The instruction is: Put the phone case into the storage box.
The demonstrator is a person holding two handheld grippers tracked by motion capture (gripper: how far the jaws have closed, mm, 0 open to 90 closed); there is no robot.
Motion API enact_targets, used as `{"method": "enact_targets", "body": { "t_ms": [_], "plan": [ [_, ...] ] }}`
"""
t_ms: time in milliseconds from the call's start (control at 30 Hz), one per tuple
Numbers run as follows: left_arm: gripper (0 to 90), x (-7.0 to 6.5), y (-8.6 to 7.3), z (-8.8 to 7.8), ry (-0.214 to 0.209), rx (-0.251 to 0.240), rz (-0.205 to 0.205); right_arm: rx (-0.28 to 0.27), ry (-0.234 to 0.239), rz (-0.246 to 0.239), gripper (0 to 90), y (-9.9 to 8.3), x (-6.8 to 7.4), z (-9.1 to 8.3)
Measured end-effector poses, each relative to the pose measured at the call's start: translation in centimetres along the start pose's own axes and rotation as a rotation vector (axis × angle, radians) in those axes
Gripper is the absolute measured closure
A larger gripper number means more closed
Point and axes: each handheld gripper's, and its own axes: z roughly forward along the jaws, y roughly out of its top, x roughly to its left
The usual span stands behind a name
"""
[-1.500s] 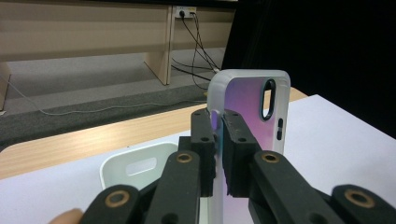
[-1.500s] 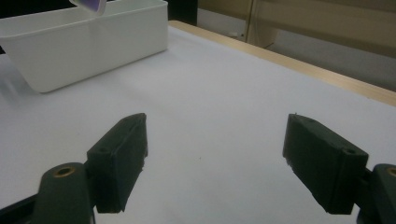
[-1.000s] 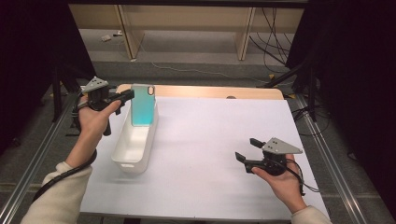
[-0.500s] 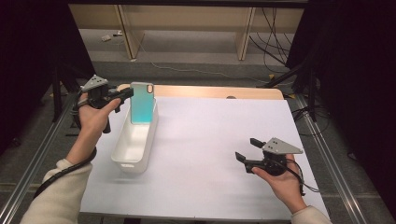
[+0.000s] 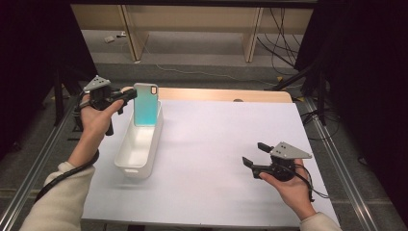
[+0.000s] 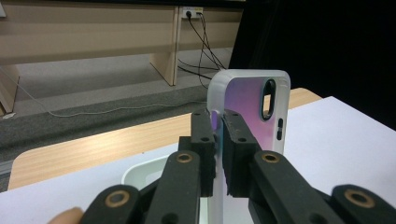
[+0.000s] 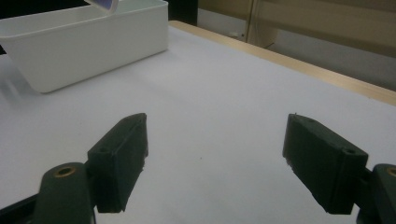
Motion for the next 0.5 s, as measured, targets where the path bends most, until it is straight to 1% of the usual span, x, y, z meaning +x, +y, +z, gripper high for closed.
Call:
{"method": "enact_targets", "body": {
  "t_ms": [33, 100, 300, 333, 400, 433, 467, 500],
  "plan": [
    [84.1, 0.01, 0.04, -0.03, -0.003, -0.001, 0.0, 0.0, 0.0, 0.0, 23.3, 0.0, 0.0, 0.0],
    [84.1, -0.04, 0.15, -0.13, -0.002, -0.003, 0.001, -0.019, -0.012, 0.002, 23.4, -0.06, 0.03, 0.13],
    [84.1, 0.04, 0.57, -0.19, -0.002, -0.008, 0.002, -0.013, -0.01, 0.002, 23.4, -0.04, 0.03, 0.13],
    [84.1, 0.05, 0.62, -0.17, 0.001, -0.009, 0.001, -0.001, -0.006, 0.0, 23.4, -0.01, 0.0, 0.02],
    [84.1, 0.11, 0.74, -0.12, 0.002, -0.009, 0.002, -0.013, -0.01, 0.001, 23.4, -0.04, 0.0, 0.11],
    [84.1, 0.15, 0.78, -0.08, 0.001, -0.01, 0.003, 0.003, -0.005, 0.0, 23.4, 0.0, -0.05, -0.01],
    [84.1, 0.19, 0.82, -0.05, 0.002, -0.011, 0.001, 0.017, -0.01, -0.002, 23.4, 0.04, -0.06, -0.12],
    [84.1, 0.23, 0.85, -0.01, 0.004, -0.011, 0.0, 0.018, -0.01, -0.002, 23.4, 0.03, -0.07, -0.12]
  ]
}}
